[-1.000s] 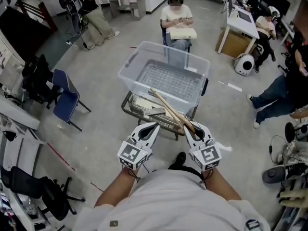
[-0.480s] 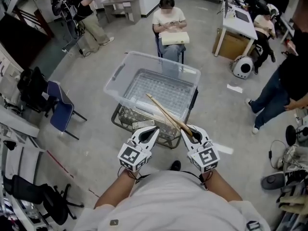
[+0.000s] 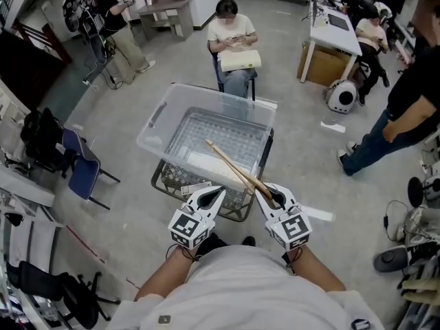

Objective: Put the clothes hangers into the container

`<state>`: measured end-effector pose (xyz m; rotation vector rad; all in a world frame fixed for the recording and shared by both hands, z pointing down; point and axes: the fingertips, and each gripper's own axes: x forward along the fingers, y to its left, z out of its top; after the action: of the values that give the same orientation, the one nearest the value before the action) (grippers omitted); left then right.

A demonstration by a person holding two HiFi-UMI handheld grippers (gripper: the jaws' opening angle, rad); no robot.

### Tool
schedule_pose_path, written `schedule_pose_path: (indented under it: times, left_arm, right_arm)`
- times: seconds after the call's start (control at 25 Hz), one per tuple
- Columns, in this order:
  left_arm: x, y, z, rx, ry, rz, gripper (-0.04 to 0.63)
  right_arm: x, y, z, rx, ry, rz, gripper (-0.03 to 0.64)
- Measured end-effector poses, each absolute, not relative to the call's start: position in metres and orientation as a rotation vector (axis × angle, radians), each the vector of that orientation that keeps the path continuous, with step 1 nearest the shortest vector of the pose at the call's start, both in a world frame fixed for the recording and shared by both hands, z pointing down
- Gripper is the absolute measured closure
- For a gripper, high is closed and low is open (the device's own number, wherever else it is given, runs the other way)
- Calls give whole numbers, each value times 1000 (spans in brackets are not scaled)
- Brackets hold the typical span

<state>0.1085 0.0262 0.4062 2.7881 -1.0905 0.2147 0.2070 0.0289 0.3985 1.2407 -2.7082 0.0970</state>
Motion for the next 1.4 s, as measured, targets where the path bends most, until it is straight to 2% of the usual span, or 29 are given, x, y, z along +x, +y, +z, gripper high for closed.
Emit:
schedule_pose_path:
  times: [0.52,1.0,1.4]
  left_arm:
    - [65,-48,408,2796,-1069,177,578]
    - [-37,-118,409,2797,-1004,141,578]
    - [-80,-157,405,2818,-924,94,578]
  right_arm:
    - [168,-42,402,1269,-2664,87,549]
    - [66,-111,400,1305,-2593,80,549]
    - [14,-145,397,1349,-2532,75,549]
